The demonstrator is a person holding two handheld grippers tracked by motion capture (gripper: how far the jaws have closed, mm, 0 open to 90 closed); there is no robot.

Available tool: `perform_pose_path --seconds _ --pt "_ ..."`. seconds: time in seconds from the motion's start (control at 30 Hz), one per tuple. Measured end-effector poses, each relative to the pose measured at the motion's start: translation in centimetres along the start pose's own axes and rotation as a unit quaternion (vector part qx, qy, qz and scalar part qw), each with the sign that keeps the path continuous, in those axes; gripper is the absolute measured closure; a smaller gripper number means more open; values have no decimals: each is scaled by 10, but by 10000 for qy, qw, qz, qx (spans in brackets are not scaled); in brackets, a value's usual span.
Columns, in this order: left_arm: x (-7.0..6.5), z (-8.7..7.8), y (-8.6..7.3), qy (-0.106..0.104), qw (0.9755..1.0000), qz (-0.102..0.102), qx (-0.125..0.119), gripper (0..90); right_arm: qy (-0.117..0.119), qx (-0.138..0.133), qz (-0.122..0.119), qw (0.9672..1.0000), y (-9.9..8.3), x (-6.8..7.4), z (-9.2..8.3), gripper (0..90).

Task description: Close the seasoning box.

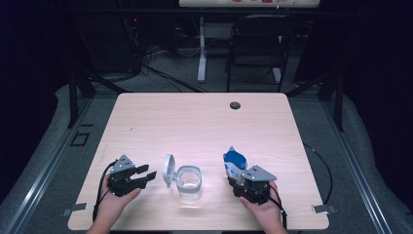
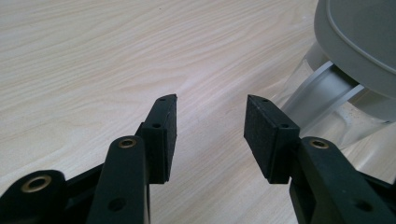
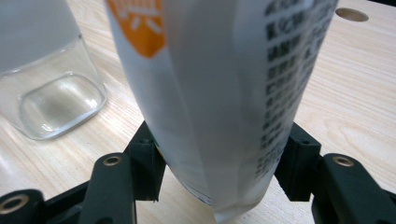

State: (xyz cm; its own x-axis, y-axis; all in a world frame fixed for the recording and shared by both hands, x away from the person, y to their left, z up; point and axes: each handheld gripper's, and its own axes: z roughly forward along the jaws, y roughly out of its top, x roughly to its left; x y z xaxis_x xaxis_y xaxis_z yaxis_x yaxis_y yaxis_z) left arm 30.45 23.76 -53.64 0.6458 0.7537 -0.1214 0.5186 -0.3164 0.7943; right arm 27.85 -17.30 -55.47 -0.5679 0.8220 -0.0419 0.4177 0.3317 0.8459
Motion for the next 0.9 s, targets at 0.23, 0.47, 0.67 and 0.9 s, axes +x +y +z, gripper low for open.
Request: perform_pose_path --seconds 0.23,0.47,0.67,0.9 --pt "1 0 -1 51 10000 -11 17 508 29 -63 -122 9999 3 6 -2 435" --pt "2 0 -2 36 10000 -23 -73 494 -3 -83 -289 9995 6 10 -5 435" --pt "2 0 -2 123 9999 21 -99 487 -81 -78 -528 9985 9 14 -8 435" --pt "2 -1 -2 141 9999 14 -66 488 -112 -54 -697 9975 11 17 -9 435"
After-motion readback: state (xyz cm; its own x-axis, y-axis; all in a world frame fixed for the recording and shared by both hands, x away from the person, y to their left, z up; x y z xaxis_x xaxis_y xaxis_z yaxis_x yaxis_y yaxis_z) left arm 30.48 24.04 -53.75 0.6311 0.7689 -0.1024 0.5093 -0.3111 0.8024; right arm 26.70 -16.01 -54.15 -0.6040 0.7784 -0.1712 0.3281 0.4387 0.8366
